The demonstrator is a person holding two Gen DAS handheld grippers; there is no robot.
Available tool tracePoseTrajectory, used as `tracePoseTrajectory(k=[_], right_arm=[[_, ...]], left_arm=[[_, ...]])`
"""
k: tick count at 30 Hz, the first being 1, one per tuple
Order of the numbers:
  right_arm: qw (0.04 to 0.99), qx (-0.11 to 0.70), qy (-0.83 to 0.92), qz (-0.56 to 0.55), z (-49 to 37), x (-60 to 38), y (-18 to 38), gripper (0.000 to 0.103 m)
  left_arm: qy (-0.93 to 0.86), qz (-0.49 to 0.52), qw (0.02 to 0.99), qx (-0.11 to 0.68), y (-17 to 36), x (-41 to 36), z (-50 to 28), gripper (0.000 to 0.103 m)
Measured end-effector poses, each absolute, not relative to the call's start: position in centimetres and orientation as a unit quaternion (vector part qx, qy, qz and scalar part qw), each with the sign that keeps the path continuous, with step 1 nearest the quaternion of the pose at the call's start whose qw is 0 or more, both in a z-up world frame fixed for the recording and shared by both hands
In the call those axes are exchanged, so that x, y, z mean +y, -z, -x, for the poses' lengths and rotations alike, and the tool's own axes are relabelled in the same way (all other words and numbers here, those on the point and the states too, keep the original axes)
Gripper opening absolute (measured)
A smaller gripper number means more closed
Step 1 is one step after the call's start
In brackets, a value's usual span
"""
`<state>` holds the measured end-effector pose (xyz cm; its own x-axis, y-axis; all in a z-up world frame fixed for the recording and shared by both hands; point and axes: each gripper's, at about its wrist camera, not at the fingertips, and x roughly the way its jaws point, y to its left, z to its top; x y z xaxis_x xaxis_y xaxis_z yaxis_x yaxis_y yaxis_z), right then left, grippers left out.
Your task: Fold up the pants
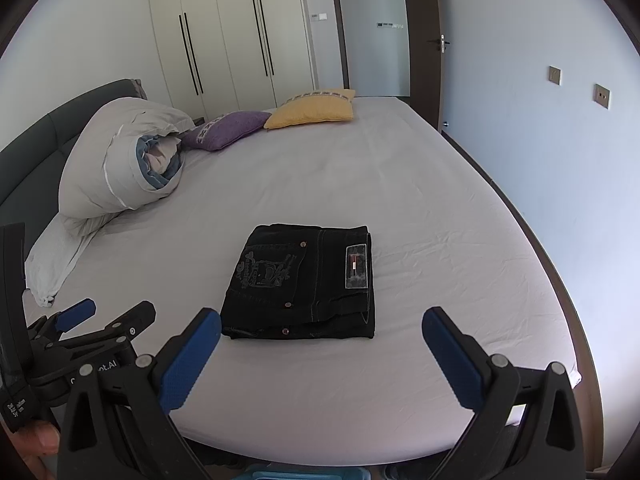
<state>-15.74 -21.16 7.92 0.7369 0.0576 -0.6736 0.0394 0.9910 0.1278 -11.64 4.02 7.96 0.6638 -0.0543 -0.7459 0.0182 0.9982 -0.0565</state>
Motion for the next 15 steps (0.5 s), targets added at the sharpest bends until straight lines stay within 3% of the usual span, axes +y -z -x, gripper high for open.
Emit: tracePoseTrajectory(k=[15], right_arm=[[0.929,0.364,-0.006,-0.066,16.02,-20.91,-7.75,0.103]], left_arm=[[0.020,0.021,0.912,0.410,-7.93,3.94,11.71,0.103]])
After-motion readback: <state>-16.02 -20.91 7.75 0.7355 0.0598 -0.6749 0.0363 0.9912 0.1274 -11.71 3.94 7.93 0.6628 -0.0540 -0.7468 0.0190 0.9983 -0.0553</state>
